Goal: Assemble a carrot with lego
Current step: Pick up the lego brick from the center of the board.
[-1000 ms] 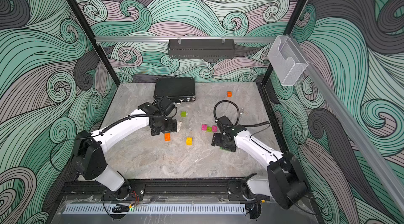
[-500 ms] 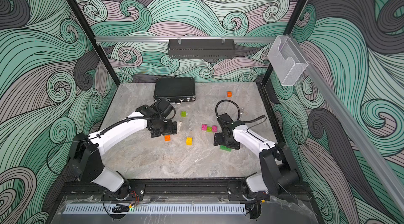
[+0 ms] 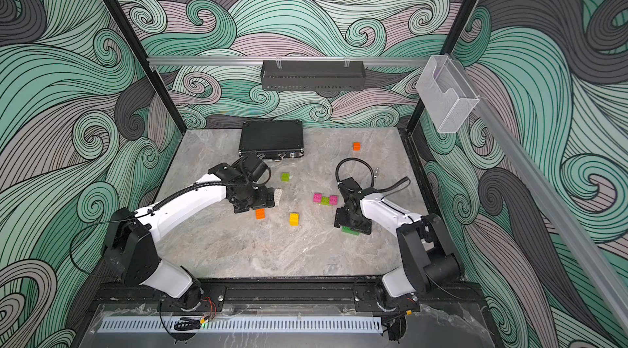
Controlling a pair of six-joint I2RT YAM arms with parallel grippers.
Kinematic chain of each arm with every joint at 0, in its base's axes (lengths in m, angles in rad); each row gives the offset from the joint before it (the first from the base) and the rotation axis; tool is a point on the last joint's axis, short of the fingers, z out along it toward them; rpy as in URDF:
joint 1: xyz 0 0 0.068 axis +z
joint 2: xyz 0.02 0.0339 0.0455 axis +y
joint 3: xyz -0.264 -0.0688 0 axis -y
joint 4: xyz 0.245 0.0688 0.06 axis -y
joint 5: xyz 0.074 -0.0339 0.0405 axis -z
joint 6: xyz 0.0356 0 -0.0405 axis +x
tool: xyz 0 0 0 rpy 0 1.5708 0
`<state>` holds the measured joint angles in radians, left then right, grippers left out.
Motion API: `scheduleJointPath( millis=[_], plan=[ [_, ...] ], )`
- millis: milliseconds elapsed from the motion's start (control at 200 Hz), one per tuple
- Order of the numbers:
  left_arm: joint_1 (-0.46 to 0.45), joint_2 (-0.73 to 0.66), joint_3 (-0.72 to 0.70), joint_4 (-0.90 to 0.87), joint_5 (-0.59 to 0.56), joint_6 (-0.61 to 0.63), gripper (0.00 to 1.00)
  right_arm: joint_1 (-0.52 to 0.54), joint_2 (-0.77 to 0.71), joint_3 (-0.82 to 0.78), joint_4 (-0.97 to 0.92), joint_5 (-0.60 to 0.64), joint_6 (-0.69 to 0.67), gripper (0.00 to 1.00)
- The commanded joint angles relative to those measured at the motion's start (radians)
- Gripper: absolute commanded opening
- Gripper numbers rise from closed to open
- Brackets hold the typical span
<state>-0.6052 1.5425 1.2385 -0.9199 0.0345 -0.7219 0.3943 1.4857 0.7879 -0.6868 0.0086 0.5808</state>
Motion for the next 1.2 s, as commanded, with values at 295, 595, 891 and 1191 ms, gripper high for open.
scheduleJointPath(
  millis=[295,595,891,1191],
  plan=[
    [0.015,-0.034,-0.025,0.001,0.000,0.001,0.94,-0.003,0.027,-0.016,0.016,0.008,0.036,0.76],
    [0.038,-0.079,-0.068,0.001,0.001,-0.001,0.94,0.015,0.017,0.004,0.003,-0.007,0.043,0.48],
    [0.143,-0.193,-0.161,0.005,0.022,0.043,0.94,0.224,-0.022,0.194,-0.128,0.030,0.140,0.47],
    [0.263,-0.243,-0.273,0.058,0.093,0.088,0.94,0.409,0.138,0.462,-0.189,0.036,0.214,0.50]
  ],
)
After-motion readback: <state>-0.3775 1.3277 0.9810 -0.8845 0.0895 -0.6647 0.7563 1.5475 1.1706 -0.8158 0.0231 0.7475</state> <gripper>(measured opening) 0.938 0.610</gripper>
